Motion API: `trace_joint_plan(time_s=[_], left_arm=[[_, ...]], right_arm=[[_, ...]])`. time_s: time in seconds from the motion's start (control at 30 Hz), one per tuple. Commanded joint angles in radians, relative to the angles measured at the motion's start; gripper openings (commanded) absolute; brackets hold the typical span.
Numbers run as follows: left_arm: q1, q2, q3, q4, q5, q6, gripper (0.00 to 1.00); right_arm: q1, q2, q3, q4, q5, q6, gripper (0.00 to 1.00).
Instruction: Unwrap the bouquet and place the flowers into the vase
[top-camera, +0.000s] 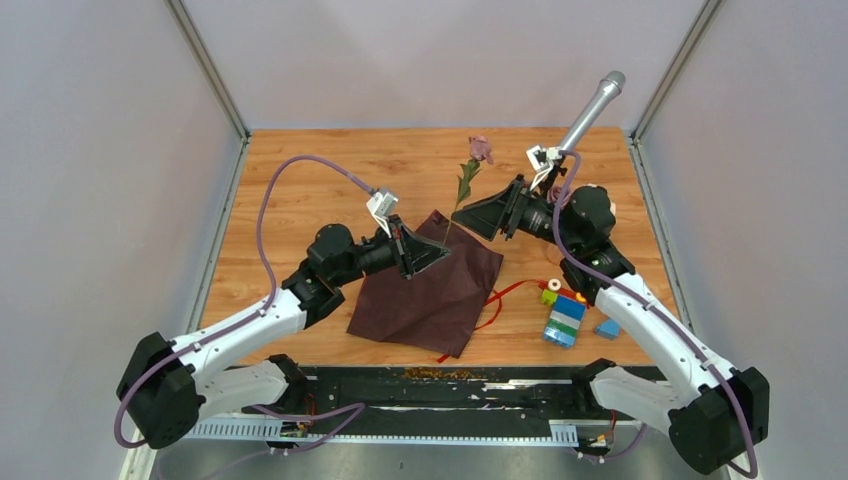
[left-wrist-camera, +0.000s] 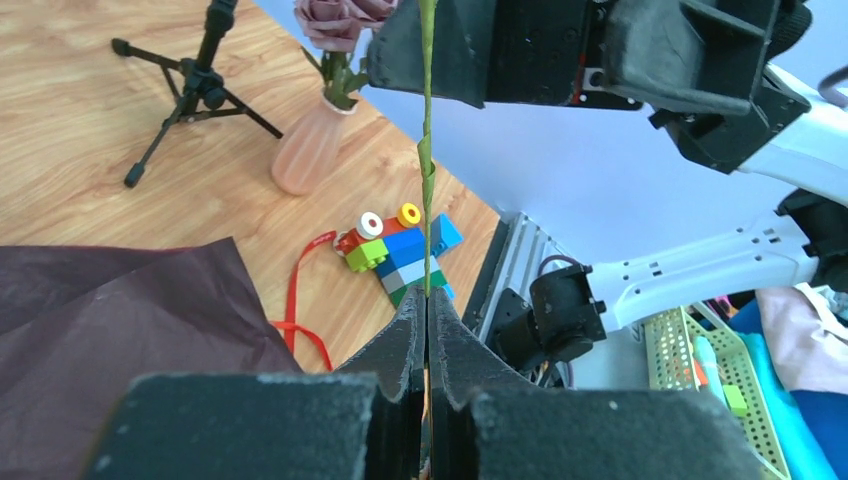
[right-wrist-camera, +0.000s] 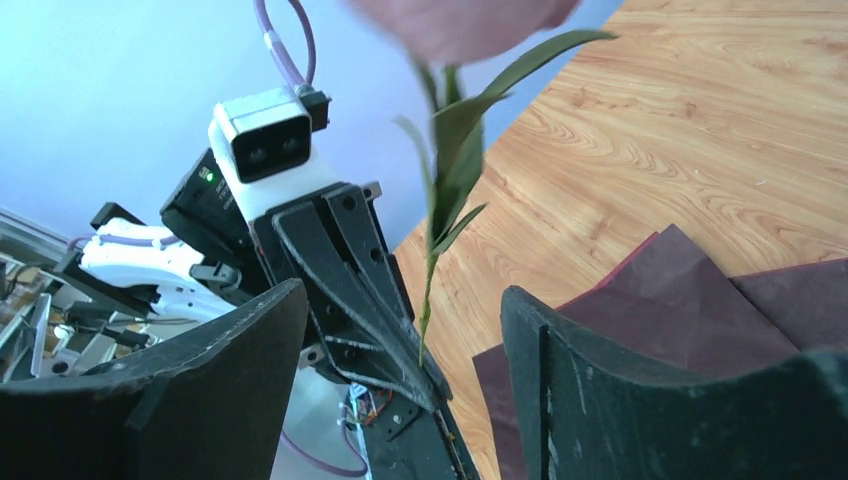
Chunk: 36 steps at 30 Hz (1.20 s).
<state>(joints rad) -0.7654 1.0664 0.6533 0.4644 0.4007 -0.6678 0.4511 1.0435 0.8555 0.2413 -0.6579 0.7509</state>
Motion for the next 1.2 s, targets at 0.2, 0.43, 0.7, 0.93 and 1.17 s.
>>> trace_joint_plan(time_s=[0.2,0.43,0.7,0.93,1.17], left_arm=[[-0.02,0.01,-0.02,0.088,0.045,-0.008,0.0],[-0.025,0.021,-0.019,0.085,0.046,-0.003,0.0],[-0.027,0.024,0.002,0.021,0.043,0.025,0.0],[-0.025,0.026,0.042,-0.092,0.002,0.074,0.31],[0.023,-0.012,0.16,-0.384,-0.064,0.235,0.98]], right_arm=[[0.025,0.023,0.026,0.13,0.133,0.032,0.51],[0.025,0.046,0.037,0.127,0.131,0.027,0.35],[0.024,0.044,0.032,0.114,0.138,0.0,0.0],[0.052,-0.015,0.054,-0.046,0.258,-0.154,0.0],[0.126,-0.097,0.156,-0.418,0.678,-0.42,0.0]])
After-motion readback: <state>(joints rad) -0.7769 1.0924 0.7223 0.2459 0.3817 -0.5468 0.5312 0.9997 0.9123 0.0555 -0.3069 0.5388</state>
